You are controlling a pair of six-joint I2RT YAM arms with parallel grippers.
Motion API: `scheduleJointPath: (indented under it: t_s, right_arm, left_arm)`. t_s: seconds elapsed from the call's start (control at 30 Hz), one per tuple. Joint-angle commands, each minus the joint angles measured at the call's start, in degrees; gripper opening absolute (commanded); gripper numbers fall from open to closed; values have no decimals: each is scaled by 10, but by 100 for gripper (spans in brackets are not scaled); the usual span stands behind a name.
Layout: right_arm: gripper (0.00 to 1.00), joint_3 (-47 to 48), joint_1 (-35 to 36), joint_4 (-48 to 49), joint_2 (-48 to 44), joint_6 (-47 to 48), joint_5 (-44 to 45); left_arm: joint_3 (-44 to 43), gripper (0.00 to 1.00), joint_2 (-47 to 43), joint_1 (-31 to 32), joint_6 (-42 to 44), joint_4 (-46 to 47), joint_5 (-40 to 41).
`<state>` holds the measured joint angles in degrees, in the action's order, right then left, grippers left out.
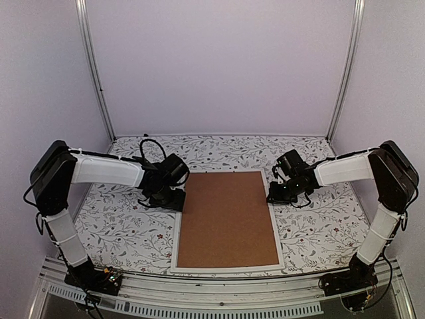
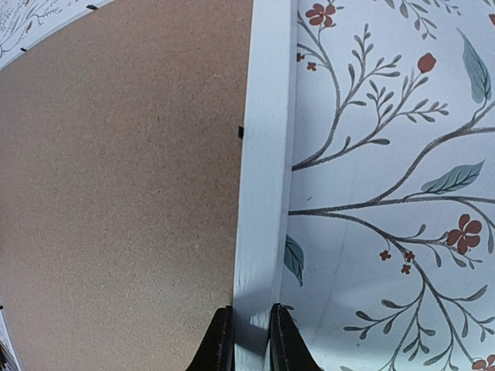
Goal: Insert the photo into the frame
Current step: Press the fastener onto the backboard.
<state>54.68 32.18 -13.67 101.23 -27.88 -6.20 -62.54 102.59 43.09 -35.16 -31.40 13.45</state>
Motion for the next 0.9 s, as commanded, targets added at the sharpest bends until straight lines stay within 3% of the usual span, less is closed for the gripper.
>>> scheduleJointPath:
  t_s: [0.0,0.87]
  right_arm:
    - [11,-15,9,-7,-4,-2,-29]
    - [11,-15,9,-8,-2,-3,-29]
  left_arm:
    - [7,66,9,-6,0,-1,-3]
    - [-1,66,65,-9,6,5,-20]
